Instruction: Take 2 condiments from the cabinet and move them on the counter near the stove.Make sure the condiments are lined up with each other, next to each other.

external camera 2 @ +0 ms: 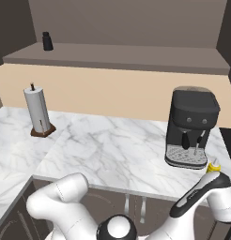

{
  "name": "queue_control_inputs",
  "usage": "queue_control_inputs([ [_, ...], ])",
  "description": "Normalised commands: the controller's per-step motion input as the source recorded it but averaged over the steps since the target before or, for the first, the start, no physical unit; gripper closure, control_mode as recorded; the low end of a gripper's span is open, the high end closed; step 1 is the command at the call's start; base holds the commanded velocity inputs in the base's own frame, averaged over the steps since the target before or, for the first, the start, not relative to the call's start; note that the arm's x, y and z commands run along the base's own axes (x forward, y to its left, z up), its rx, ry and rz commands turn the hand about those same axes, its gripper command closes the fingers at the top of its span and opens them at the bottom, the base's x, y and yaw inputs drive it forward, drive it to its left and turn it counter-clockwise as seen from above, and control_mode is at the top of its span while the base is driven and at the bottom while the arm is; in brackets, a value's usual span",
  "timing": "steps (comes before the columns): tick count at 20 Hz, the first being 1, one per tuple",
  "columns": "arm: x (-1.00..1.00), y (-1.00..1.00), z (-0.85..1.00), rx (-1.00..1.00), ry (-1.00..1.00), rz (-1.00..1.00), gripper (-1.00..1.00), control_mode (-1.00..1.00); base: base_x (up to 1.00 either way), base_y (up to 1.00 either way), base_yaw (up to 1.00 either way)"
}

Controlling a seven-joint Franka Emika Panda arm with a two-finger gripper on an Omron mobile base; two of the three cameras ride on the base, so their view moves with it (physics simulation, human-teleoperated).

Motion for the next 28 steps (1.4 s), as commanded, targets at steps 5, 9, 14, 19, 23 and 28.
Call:
queue_control_inputs([
  [5, 0.0, 0.15, -0.09, 0.0, 0.0, 0.0, -1.0, -1.0, 0.0, 0.0, 0.0],
  [9, -0.04, 0.08, 0.0, 0.0, 0.0, 0.0, -1.0, -1.0, 0.0, 0.0, 0.0],
  [14, -0.03, 0.01, 0.0, 0.0, 0.0, 0.0, -1.0, -1.0, 0.0, 0.0, 0.0],
  [19, -0.01, 0.0, 0.1, 0.0, 0.0, 0.0, -1.0, -1.0, 0.0, 0.0, 0.0],
  [23, -0.07, 0.0, 0.36, 0.0, 0.0, 0.0, -1.0, -1.0, 0.0, 0.0, 0.0],
  [28, -0.18, 0.0, 0.28, 0.0, 0.0, 0.0, -1.0, -1.0, 0.0, 0.0, 0.0],
])
